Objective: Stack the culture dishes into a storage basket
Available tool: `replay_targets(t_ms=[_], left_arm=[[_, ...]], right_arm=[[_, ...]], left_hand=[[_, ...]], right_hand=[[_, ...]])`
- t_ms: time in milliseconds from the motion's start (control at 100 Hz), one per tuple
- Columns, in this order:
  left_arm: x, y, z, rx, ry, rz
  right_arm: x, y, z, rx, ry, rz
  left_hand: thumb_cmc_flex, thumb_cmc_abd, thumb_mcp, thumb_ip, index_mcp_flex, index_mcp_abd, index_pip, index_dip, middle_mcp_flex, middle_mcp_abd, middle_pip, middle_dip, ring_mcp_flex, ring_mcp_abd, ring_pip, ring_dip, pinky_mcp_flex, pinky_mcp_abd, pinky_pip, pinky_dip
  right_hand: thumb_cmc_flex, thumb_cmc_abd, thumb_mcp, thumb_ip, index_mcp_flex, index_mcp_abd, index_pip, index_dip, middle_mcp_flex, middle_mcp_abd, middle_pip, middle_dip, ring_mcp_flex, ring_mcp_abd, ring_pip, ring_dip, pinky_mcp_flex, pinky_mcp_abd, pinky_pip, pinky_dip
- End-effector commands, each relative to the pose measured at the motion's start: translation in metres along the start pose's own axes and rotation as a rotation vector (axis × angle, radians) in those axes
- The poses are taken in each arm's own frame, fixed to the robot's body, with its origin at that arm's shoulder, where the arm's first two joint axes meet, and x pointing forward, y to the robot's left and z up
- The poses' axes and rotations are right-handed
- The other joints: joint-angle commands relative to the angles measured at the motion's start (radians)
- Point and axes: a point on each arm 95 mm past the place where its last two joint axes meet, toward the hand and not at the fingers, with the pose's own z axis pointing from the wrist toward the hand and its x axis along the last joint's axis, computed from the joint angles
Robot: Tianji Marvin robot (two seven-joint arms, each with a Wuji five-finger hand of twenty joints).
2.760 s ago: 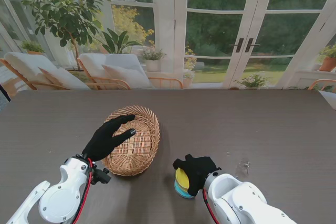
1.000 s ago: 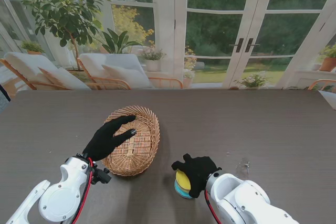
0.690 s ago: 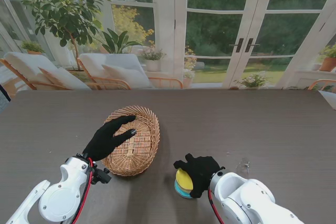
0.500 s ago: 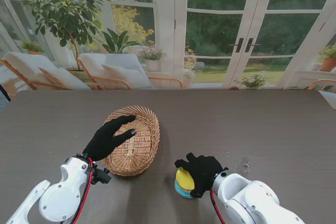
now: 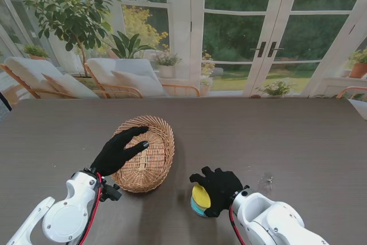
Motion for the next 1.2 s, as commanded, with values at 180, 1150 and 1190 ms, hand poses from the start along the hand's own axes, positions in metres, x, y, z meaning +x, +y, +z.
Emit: replay_targets(t_ms=[180, 1150, 1190], left_arm=[[0.001, 0.002, 0.000, -0.018, 0.001, -0.005], [0.001, 0.002, 0.000, -0.025, -0.004, -0.009], [0.001, 0.002, 0.000, -0.025, -0.004, -0.010]], right_arm=[[0.007, -0.010, 0.008, 0.032, -0.003, -0.013], [0.008, -0.015, 0.014, 0.029, -0.031, -0.009], [0.008, -0.014, 0.013, 0.028, -0.036, -0.012]], left_hand=[[-0.003, 0.030, -0.018, 0.013, 0.001, 0.000, -0.008, 0.001, 0.006, 0.001, 0.002, 0.003, -0.015, -0.007, -0.011, -0.006, -0.006, -0.031, -0.027, -0.008], [-0.004, 0.030, -0.018, 0.013, 0.001, -0.001, -0.008, 0.001, 0.005, 0.003, 0.002, 0.003, -0.015, -0.008, -0.011, -0.006, -0.005, -0.030, -0.027, -0.008], [-0.004, 0.031, -0.018, 0.013, 0.000, -0.002, -0.009, 0.001, 0.005, 0.001, 0.002, 0.002, -0.016, -0.006, -0.012, -0.006, -0.005, -0.030, -0.027, -0.008]], right_hand=[[-0.047, -0.060, -0.046, -0.038, -0.016, -0.010, 0.025, -0.013, 0.015, 0.004, -0.023, -0.016, -0.021, 0.026, -0.007, -0.006, -0.495, 0.082, -0.022, -0.033], [-0.063, -0.044, -0.060, -0.039, -0.028, -0.032, -0.007, -0.016, 0.022, 0.012, -0.007, -0.006, 0.038, 0.020, 0.039, 0.029, -0.432, 0.085, 0.060, -0.007], [-0.068, -0.043, -0.064, -0.041, -0.026, -0.010, -0.016, -0.008, 0.034, 0.016, -0.010, -0.008, 0.044, 0.019, 0.051, 0.040, -0.424, 0.081, 0.081, 0.008]])
